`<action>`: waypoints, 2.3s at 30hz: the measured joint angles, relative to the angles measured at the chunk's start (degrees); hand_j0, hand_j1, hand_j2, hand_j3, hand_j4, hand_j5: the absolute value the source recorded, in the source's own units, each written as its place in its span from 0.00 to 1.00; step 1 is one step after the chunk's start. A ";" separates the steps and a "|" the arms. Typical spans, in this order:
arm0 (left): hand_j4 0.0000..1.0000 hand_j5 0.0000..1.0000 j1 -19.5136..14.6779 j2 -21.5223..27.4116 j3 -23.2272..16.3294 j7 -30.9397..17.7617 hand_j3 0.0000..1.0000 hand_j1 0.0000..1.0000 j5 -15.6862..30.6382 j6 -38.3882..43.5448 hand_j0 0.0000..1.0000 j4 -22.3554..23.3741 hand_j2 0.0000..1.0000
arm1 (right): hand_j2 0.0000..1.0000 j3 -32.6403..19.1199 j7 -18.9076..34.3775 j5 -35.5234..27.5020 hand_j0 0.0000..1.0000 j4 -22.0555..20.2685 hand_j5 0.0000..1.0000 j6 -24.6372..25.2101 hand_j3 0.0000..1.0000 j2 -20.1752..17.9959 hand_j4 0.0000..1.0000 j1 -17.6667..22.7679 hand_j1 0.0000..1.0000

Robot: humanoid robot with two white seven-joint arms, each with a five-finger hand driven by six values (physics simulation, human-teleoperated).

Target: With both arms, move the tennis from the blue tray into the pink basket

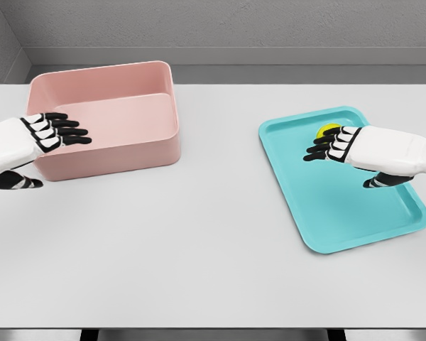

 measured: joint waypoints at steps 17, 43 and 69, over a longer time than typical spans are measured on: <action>1.00 1.00 0.00 -4.99 -0.80 -3.28 1.00 1.00 -1.76 -0.02 1.00 -0.29 1.00 | 1.00 4.14 8.82 6.99 1.00 25.40 1.00 0.02 1.00 19.80 1.00 -17.05 1.00; 1.00 1.00 -0.35 -4.76 -0.78 -3.30 1.00 1.00 -1.69 -0.02 1.00 -0.28 1.00 | 0.93 5.83 9.94 9.53 0.93 42.28 0.93 -0.02 0.93 26.64 0.93 -17.58 0.93; 1.00 1.00 -0.53 -4.52 -0.73 -3.29 1.00 1.00 -1.56 -0.02 1.00 -0.30 1.00 | 0.79 5.85 9.82 11.40 0.79 47.43 0.79 -0.03 0.79 28.75 0.79 -18.54 0.79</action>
